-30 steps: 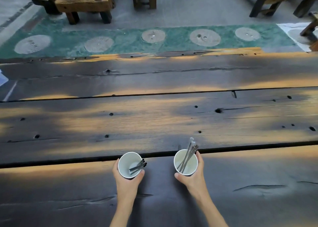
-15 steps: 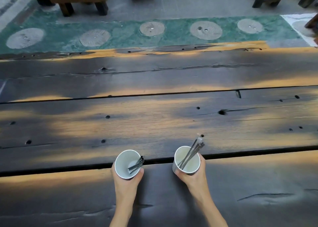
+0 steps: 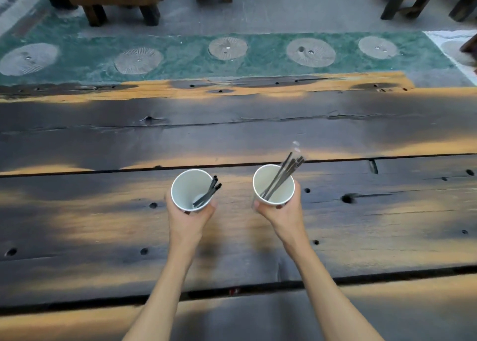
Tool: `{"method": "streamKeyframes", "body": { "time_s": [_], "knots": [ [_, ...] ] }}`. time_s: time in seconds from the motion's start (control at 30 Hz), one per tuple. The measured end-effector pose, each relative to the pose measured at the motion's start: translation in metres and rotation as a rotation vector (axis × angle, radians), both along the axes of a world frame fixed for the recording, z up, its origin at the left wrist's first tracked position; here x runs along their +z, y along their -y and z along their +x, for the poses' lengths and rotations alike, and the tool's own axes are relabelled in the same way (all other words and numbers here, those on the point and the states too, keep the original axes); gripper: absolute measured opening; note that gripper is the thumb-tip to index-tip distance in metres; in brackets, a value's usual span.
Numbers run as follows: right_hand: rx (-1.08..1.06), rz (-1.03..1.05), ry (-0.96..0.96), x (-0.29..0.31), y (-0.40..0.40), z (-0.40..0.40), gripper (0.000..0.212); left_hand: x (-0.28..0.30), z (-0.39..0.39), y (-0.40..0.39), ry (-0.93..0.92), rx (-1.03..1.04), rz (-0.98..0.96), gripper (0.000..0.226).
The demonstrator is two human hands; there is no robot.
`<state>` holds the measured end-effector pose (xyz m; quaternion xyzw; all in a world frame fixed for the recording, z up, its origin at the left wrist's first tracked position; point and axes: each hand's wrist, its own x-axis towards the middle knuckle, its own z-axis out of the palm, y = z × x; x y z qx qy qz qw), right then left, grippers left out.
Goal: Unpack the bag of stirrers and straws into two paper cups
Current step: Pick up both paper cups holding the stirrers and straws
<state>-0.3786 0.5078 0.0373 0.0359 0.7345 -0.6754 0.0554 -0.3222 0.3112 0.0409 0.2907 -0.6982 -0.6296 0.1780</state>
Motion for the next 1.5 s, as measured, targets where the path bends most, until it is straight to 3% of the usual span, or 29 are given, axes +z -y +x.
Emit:
{"method": "streamKeyframes", "body": {
  "time_s": [0.3, 0.63, 1.5],
  "knots": [
    [0.0, -0.024, -0.02, -0.011, 0.031, -0.107, 0.081, -0.015, -0.105, 0.042, -0.083, -0.071, 0.012, 0.077],
    [0.035, 0.015, -0.049, -0.058, 0.058, -0.17, 0.081, -0.056, -0.174, 0.056, -0.062, -0.106, 0.015, 0.073],
    [0.02, 0.065, -0.073, -0.089, 0.07, -0.204, 0.083, -0.101, -0.206, 0.079, 0.003, -0.15, 0.006, 0.081]
  ]
}}
